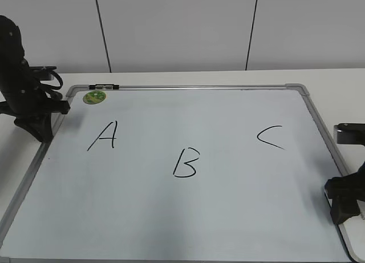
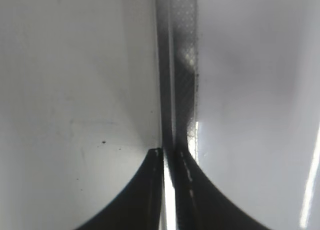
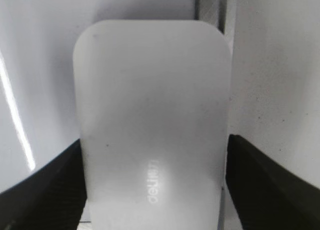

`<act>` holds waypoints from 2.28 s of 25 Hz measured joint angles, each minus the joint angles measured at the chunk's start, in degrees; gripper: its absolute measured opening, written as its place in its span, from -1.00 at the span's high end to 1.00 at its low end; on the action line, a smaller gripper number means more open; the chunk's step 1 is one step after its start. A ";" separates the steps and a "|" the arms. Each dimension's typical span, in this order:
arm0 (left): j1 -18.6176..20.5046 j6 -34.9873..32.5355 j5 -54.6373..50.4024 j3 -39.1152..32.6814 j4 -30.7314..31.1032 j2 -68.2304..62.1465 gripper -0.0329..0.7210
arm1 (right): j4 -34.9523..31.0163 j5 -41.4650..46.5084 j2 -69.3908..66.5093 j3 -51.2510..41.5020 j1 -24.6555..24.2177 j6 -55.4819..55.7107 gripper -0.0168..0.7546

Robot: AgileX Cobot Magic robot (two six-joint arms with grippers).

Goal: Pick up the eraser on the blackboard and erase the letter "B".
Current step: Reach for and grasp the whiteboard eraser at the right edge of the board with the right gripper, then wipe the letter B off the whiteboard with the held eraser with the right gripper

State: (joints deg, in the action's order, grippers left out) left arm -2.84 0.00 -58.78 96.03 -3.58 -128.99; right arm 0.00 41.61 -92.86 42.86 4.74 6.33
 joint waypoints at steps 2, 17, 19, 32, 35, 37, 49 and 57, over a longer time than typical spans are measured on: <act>0.00 0.00 0.00 0.00 0.00 0.00 0.79 | -0.34 0.00 -0.13 0.00 0.00 0.00 -0.54; 0.00 0.00 0.00 0.00 -0.21 0.00 0.79 | -0.77 3.45 -0.62 2.46 0.00 -0.35 -0.40; 0.00 0.00 0.00 0.00 -0.21 0.00 0.79 | -1.01 7.31 -0.72 6.78 0.22 -0.35 -0.40; 0.00 0.00 0.00 0.00 -0.80 0.00 0.79 | -0.35 23.62 -16.67 38.32 11.40 -0.35 -0.40; 0.00 0.00 0.00 0.00 -0.80 0.00 0.79 | -1.85 25.26 -20.60 44.58 13.19 -0.63 -0.40; 0.00 0.00 0.00 0.00 -0.80 0.00 0.80 | -2.62 26.30 -23.25 48.35 14.55 -0.85 -0.40; 0.00 0.00 0.00 0.00 -0.92 0.00 0.80 | -3.62 28.07 -37.21 61.83 21.98 -1.21 -0.40; 0.00 0.00 0.11 0.00 -0.92 0.00 0.80 | -4.23 29.11 -38.12 62.84 21.98 -1.44 -0.40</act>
State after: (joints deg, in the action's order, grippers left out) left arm -2.84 0.00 -58.67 96.03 -4.50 -128.99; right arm -4.23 70.72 -130.98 105.70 26.72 4.88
